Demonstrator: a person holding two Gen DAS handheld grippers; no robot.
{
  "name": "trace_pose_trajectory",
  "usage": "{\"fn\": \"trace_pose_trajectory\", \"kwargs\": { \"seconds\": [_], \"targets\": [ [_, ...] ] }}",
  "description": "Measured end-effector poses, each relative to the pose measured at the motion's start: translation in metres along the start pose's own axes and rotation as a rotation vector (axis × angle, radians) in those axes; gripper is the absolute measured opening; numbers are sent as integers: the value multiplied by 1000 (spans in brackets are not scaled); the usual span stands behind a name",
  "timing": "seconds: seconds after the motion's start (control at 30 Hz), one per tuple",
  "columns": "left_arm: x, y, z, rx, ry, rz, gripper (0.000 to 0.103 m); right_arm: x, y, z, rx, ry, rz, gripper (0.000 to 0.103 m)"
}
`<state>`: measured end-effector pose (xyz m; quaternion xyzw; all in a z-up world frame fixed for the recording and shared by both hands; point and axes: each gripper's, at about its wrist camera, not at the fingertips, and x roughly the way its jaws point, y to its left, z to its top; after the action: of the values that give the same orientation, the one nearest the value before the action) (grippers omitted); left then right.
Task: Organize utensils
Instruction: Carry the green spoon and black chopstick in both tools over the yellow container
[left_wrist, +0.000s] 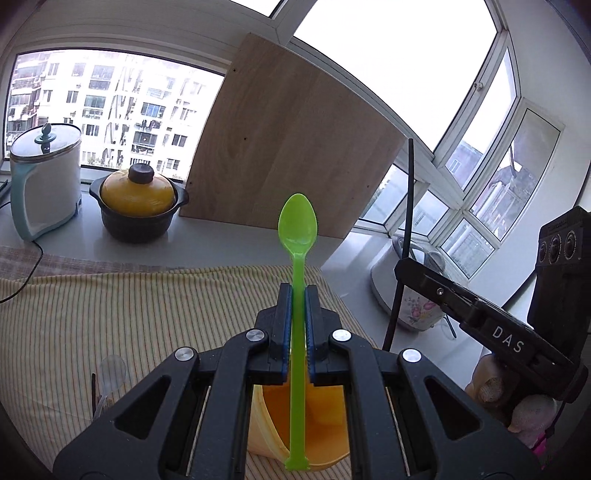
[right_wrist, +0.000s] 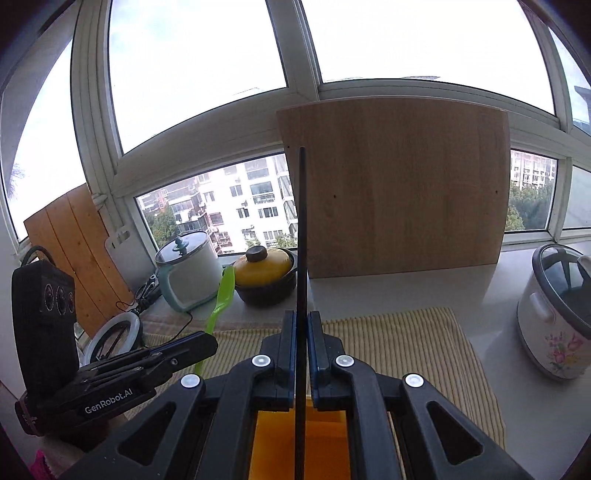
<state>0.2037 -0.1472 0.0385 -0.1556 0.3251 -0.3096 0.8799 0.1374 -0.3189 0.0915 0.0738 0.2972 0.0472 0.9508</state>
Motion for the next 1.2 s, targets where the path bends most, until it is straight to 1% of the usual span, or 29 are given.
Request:
{"fn": "trace_pose_trajectory", "kwargs": {
  "seconds": [0.13,0.3,0.57,1.0,1.1,1.2],
  "targets": [
    [16,-6,-4,2,2,-2,4,7,-14,-9,6,22,-21,3],
    [33,-11,-11,16,22,3,4,10,-23,-22,16,44,-31,3],
    [41,-12,-20,26,33,14,4,10,-29,-38,36,70,-27,3],
    [18,-5,-33,52,51,14,4,2,-25,-57,33,101,-29,3],
    [16,-7,-36,68,60,14,4,4,-24,-61,22,114,-43,3],
    [14,-10,-39,86,80,12,5,5,-23,-63,26,125,-39,4]
  ]
}}
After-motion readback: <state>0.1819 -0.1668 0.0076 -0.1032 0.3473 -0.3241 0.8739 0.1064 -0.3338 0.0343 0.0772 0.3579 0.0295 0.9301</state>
